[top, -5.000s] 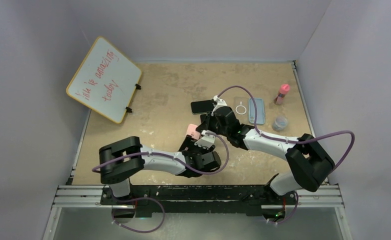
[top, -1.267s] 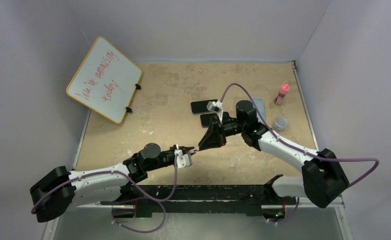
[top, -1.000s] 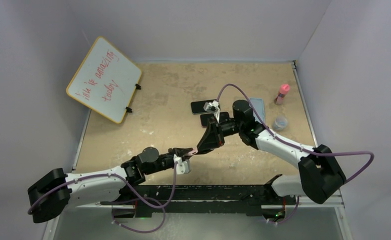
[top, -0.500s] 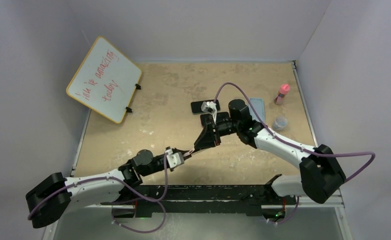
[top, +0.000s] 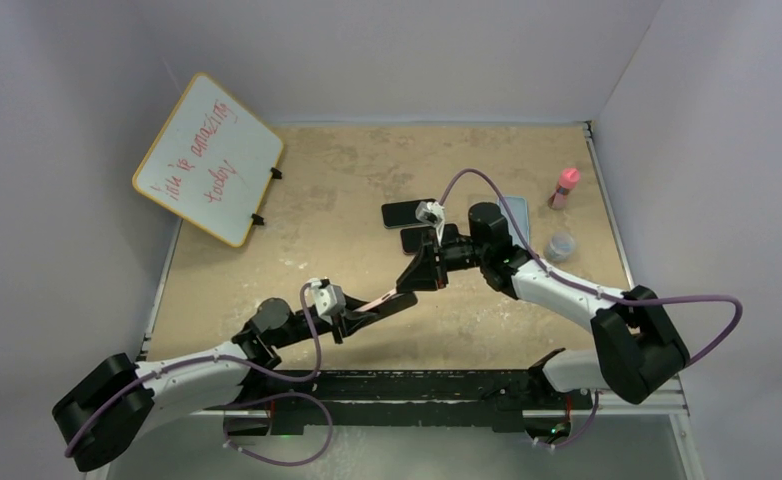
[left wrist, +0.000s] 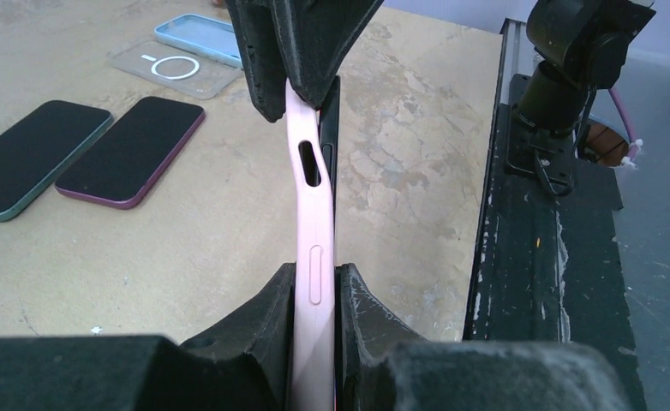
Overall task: Take the phone out of the phone case
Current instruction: Remove the phone case from the phone.
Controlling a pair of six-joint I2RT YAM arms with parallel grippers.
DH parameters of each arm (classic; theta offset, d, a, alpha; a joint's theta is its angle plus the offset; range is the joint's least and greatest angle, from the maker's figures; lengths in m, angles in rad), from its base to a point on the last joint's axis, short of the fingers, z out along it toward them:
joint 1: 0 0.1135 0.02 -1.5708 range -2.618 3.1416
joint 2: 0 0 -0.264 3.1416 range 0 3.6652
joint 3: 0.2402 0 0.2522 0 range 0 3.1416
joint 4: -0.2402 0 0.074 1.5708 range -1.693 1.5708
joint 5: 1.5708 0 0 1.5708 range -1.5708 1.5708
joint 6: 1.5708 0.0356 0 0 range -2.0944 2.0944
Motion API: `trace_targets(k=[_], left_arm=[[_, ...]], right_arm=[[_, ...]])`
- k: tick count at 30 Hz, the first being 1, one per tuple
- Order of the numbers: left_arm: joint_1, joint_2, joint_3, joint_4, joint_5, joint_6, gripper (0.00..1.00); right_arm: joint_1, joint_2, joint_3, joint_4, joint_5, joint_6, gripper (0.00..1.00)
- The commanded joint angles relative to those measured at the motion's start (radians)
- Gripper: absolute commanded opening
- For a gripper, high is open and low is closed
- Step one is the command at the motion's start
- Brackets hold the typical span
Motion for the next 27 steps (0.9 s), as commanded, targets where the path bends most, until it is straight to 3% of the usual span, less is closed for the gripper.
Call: trace_targets(k=[1,3,13,19,23,27], left_arm=[[0.016,-0.012,0.052,0.34,0.006,-0.021,0.0],[0.016,0.02,0.055,0.348,0.029,-0.014,0.0],[0.013,0.213,0.122,0.501,0.341,-0.029,0.0],[0.008,0.243,0.166,0.596,0.424,-0.052,0.0],[0.008,0.228,0.163,0.581,0.385,-0.061,0.0],[0.007,0.163,0.146,0.404,0.17,-0.095,0.0]], right_arm=[[-0.01,0.019,-0.049,-0.056,0.103,-0.031,0.06],[-0.01,0.031,-0.049,-0.04,0.081,-0.032,0.0],[0.002,0.048,-0.037,0.145,0.017,0.072,0.0],[0.042,0.109,-0.02,0.199,0.03,0.088,0.0],[0.05,0.141,-0.026,0.229,0.049,0.108,0.0],[0.048,0.112,-0.039,0.229,0.069,0.119,0.04]])
